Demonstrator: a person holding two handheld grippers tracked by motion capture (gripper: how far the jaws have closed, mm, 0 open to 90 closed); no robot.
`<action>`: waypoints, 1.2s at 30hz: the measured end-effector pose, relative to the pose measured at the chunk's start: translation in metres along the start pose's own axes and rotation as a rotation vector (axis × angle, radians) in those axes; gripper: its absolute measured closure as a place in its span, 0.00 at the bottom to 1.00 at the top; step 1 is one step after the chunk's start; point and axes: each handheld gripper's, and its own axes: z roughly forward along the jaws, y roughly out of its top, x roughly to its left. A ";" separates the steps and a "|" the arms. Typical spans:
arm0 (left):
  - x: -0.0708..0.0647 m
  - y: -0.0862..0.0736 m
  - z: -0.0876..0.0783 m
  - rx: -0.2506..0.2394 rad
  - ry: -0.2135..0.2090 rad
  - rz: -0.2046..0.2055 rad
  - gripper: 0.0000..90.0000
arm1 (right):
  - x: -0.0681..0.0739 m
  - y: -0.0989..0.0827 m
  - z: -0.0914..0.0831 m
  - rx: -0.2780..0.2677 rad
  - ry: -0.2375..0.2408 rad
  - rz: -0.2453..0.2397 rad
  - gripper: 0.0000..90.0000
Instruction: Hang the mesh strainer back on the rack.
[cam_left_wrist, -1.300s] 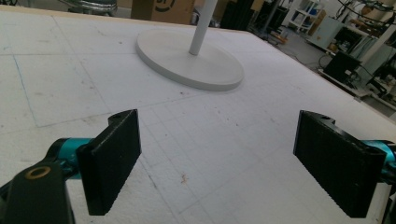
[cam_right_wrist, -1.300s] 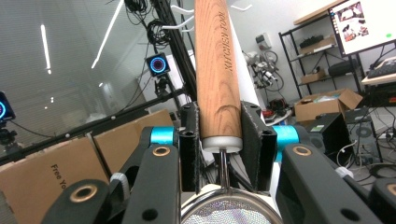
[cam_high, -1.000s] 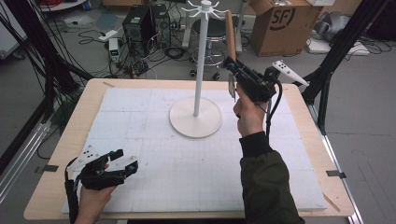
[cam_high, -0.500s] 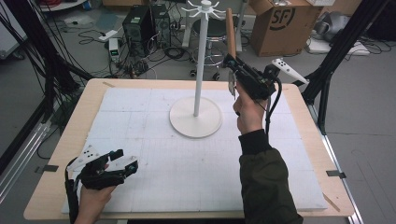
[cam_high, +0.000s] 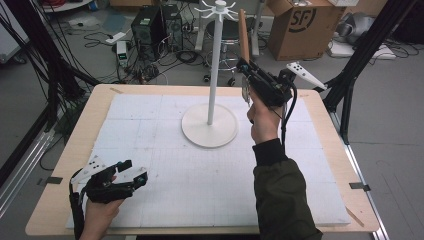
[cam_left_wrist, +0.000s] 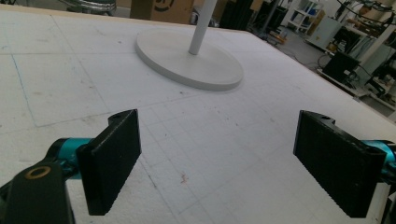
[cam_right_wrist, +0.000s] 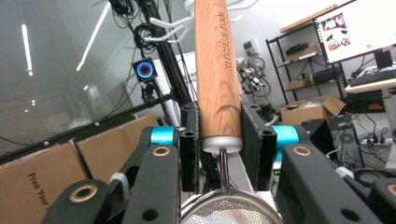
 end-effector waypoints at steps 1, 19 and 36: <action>0.000 0.000 0.000 0.000 -0.002 0.001 0.17 | 0.001 0.000 0.000 0.003 0.002 -0.005 0.79; 0.000 0.001 -0.002 -0.009 -0.003 -0.002 0.17 | 0.004 0.003 0.010 0.014 -0.075 -0.033 0.79; 0.000 0.001 -0.001 -0.008 -0.001 -0.004 0.17 | 0.007 -0.001 0.016 0.052 -0.155 -0.120 0.79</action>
